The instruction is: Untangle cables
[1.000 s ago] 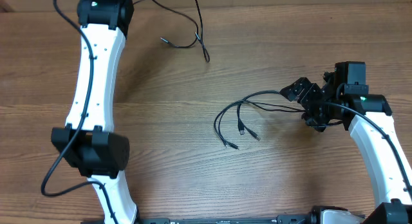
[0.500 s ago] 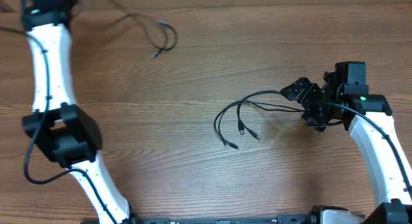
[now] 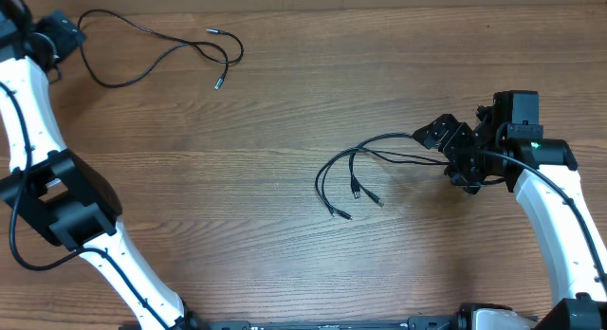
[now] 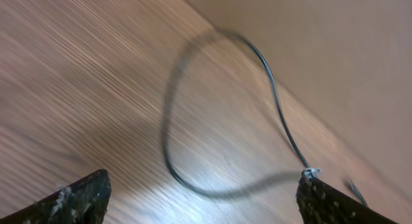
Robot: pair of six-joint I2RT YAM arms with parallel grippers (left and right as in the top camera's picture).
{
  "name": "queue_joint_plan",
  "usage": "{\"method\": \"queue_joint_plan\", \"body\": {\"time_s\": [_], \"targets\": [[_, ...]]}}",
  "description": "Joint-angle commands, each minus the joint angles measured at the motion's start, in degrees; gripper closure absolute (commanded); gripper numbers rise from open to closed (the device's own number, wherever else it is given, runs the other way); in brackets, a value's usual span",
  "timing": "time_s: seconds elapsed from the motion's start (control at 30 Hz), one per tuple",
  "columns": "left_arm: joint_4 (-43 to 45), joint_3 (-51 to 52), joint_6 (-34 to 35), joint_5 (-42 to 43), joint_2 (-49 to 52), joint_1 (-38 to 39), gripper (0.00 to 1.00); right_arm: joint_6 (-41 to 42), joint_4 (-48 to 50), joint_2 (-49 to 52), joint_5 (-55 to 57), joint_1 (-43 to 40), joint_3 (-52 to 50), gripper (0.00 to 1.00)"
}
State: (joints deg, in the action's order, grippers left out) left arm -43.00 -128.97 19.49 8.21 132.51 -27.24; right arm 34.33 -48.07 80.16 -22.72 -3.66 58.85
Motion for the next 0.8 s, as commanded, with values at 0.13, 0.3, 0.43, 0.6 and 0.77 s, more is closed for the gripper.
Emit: {"method": "queue_joint_plan", "body": {"time_s": [0.13,0.3,0.43,0.6,0.77], "targets": [[-5.64,-0.42,-3.19,7.04,-3.50,8.83,0.00,-0.04,0.20,0.11,-0.46,0.28,0.02,0.00],[-5.44,-0.42,-3.17,6.99,-11.50,16.96,0.00,-0.04,0.20,0.11,-0.46,0.28,0.02,0.00],[-9.20,-0.42,-3.23,8.72,-16.83,24.72,0.00,-0.04,0.20,0.11,-0.46,0.28,0.02,0.00],[-15.41,-0.42,-3.19,6.62,-17.11,33.75,0.00,-0.07,0.26,0.11,-0.28,0.28,0.02,0.00],[-21.79,-0.42,-3.19,6.25,-13.84,39.32,0.00,-0.07,0.22,0.11,-0.28,0.28,0.02,0.00]]}}
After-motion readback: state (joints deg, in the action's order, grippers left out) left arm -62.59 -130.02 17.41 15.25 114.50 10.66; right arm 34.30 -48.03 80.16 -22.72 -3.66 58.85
